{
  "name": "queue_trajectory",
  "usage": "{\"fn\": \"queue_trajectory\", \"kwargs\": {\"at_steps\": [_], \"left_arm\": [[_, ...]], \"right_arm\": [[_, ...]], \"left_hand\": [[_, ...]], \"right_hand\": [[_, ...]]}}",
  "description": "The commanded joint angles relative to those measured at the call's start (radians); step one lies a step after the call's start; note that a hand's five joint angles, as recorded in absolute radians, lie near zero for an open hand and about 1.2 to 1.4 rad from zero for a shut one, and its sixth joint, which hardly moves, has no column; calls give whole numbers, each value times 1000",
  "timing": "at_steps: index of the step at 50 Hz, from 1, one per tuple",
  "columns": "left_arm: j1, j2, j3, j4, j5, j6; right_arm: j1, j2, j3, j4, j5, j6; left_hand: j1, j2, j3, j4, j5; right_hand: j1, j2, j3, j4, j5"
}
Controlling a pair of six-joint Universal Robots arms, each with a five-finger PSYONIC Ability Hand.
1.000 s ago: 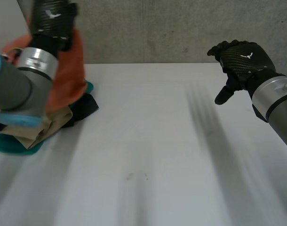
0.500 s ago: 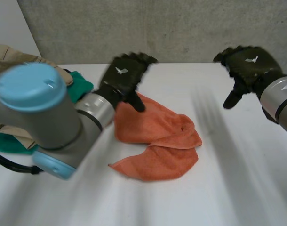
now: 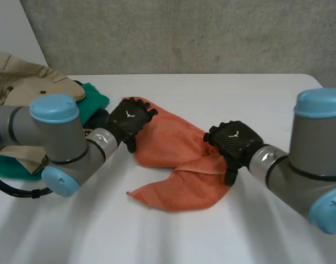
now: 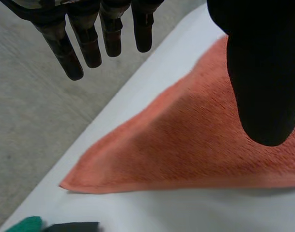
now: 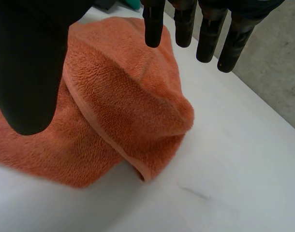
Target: Fold the laundry.
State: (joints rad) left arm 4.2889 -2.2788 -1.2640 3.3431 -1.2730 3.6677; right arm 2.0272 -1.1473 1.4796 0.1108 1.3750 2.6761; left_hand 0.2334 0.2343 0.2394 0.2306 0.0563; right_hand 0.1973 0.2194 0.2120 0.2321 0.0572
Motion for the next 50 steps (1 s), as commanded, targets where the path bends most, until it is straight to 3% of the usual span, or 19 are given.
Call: {"fn": "queue_trajectory", "kwargs": {"at_steps": [1, 5, 10, 13, 19, 25, 29, 35, 43, 50], "left_arm": [[-46, -76, 51, 4, 3, -3], [-75, -113, 78, 3, 1, -3], [-106, -154, 100, 1, 3, -3], [-121, -171, 109, 1, 4, -2], [-144, -188, 141, 3, -2, -2], [-170, -107, 138, 3, -60, 12], [-176, 63, 83, 4, -175, 3], [-196, 287, -1, 7, -215, -20], [-225, 467, -106, -1, -227, -228], [-320, 415, -236, -7, -232, -383]], "right_arm": [[31, 136, -44, -131, 6, -5], [36, 176, -62, -137, 4, -5], [31, 179, -71, -154, 4, -4], [24, 166, -59, -166, 2, 4], [19, 80, -19, -171, 7, 2], [15, 31, -2, -163, 9, -2], [-45, -49, -10, -160, 16, -5], [-105, -135, -59, -172, 2, 1], [-108, -157, -183, -203, -28, 30], [-107, -19, -180, -375, -194, 119]], "left_hand": [[62, 61, 56, 65, 65], [86, 85, 80, 88, 88], [235, 234, 229, 238, 238], [396, 395, 390, 399, 399], [1156, 1155, 1150, 1159, 1159], [1163, 1162, 1157, 1166, 1165], [1163, 1162, 1157, 1166, 1165], [1163, 1162, 1157, 1166, 1165], [1163, 1162, 1157, 1166, 1165], [1163, 1162, 1157, 1166, 1165]], "right_hand": [[216, 194, 201, 181, 182], [363, 341, 348, 328, 328], [1197, 1175, 1182, 1162, 1162], [1199, 1177, 1184, 1164, 1165], [1199, 1177, 1184, 1164, 1165], [1199, 1177, 1184, 1164, 1165], [1199, 1177, 1184, 1164, 1165], [1199, 1177, 1184, 1164, 1165], [1199, 1177, 1184, 1164, 1165], [1199, 1177, 1184, 1164, 1165]]}}
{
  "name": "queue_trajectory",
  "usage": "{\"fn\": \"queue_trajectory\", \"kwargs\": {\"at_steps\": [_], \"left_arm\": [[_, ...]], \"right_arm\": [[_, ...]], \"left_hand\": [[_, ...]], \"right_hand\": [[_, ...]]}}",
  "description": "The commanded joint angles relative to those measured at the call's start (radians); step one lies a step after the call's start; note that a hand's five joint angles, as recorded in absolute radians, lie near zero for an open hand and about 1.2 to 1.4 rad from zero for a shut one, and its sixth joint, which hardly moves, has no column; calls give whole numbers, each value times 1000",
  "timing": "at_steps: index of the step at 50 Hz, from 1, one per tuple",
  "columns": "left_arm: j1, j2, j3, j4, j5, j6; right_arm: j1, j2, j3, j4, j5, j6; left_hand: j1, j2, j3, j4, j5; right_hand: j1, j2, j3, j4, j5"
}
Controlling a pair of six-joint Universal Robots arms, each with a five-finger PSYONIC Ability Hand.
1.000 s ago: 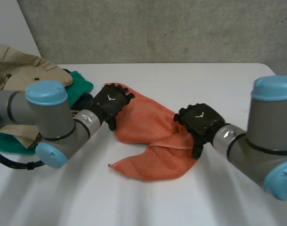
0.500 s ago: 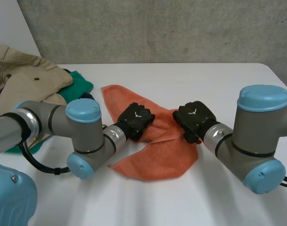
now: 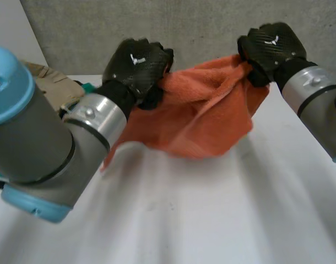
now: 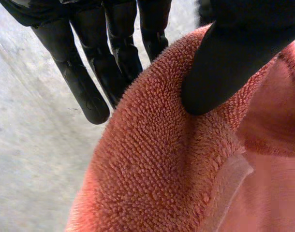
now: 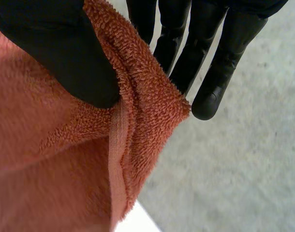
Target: Fold the laundry.
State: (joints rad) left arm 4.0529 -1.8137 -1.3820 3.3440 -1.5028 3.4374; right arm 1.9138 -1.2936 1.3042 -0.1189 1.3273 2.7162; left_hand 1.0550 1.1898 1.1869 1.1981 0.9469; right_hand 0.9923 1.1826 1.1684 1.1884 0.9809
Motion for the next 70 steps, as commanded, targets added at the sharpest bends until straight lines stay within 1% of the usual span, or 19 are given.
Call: {"fn": "queue_trajectory", "kwargs": {"at_steps": [1, 3, 4, 5, 6, 7, 12, 21, 25, 31, 38, 45, 49, 51, 53, 54, 56, 63, 70], "left_arm": [[-97, -71, -127, -8, -2, -161], [-140, -142, -134, -12, -2, -168], [-153, -159, -132, -14, -2, -170], [-164, -174, -132, -20, -5, -170], [-176, -193, -131, -35, -14, -170], [-175, -196, -131, -44, -20, -170], [-124, -153, -114, -69, -71, -168], [89, -47, -89, -38, -76, -164], [119, -82, -52, -18, -50, -158], [144, -271, 72, -53, 48, -155], [161, -393, 165, -144, 136, -118], [158, -403, 162, -150, 141, -122], [158, -398, 164, -147, 136, -122], [162, -397, 172, -146, 136, -122], [164, -397, 176, -143, 136, -124], [164, -398, 178, -132, 138, -125], [164, -397, 179, -113, 139, -124], [164, -412, 192, 31, 150, -119], [152, -484, 259, 89, 231, -119]], "right_arm": [[7, 144, -2, -148, -166, 86], [8, 192, 18, -128, -212, 89], [8, 203, 27, -117, -220, 89], [7, 207, 38, -105, -224, 86], [1, 215, 55, -75, -226, 79], [-2, 214, 59, -59, -224, 73], [-19, 188, 56, 56, -211, 45], [-118, 57, 67, 249, -128, 73], [-122, 43, 72, 350, -54, 163], [-116, 45, 125, 446, -13, 229], [-76, 85, 181, 362, 10, 318], [-27, 215, 112, 338, 30, 431], [4, 310, 49, 338, 29, 482], [24, 356, 9, 338, 32, 490], [36, 378, -11, 338, 32, 493], [40, 385, -20, 338, 30, 493], [44, 378, -22, 334, 33, 491], [48, 171, 70, 259, 20, 384], [63, -91, 223, 323, -10, 13]], "left_hand": [[341, 207, 209, 198, 275], [266, 131, 134, 123, 200], [94, -41, -38, -49, 27], [-62, -197, -194, -205, -128], [-308, -442, -439, -451, -374], [-394, -529, -526, -537, -461], [-736, -870, -867, -879, -802], [-762, -897, -894, -905, -829], [-756, -891, -888, -899, -823], [-753, -888, -885, -896, -820], [-745, -879, -876, -888, -811], [-756, -891, -888, -899, -823], [-759, -894, -891, -902, -826], [-759, -894, -891, -902, -826], [-759, -894, -891, -902, -826], [-762, -897, -894, -905, -829], [-771, -906, -903, -914, -837], [-812, -947, -944, -955, -878], [-841, -976, -973, -984, -908]], "right_hand": [[404, 214, 228, 208, 241], [404, 214, 228, 208, 241], [228, 37, 52, 32, 65], [-33, -223, -209, -229, -196], [-625, -816, -801, -821, -788], [-818, -1008, -994, -1014, -981], [-818, -1008, -994, -1014, -981], [-818, -1008, -994, -1014, -981], [-818, -1008, -994, -1014, -981], [-818, -1008, -994, -1014, -981], [-818, -1008, -994, -1014, -981], [-818, -1008, -994, -1014, -981], [-702, -892, -878, -898, -865], [-486, -676, -662, -682, -649], [-251, -441, -427, -447, -414], [53, -138, -124, -144, -111], [402, 212, 226, 206, 239], [404, 214, 228, 208, 241], [404, 214, 228, 208, 241]]}}
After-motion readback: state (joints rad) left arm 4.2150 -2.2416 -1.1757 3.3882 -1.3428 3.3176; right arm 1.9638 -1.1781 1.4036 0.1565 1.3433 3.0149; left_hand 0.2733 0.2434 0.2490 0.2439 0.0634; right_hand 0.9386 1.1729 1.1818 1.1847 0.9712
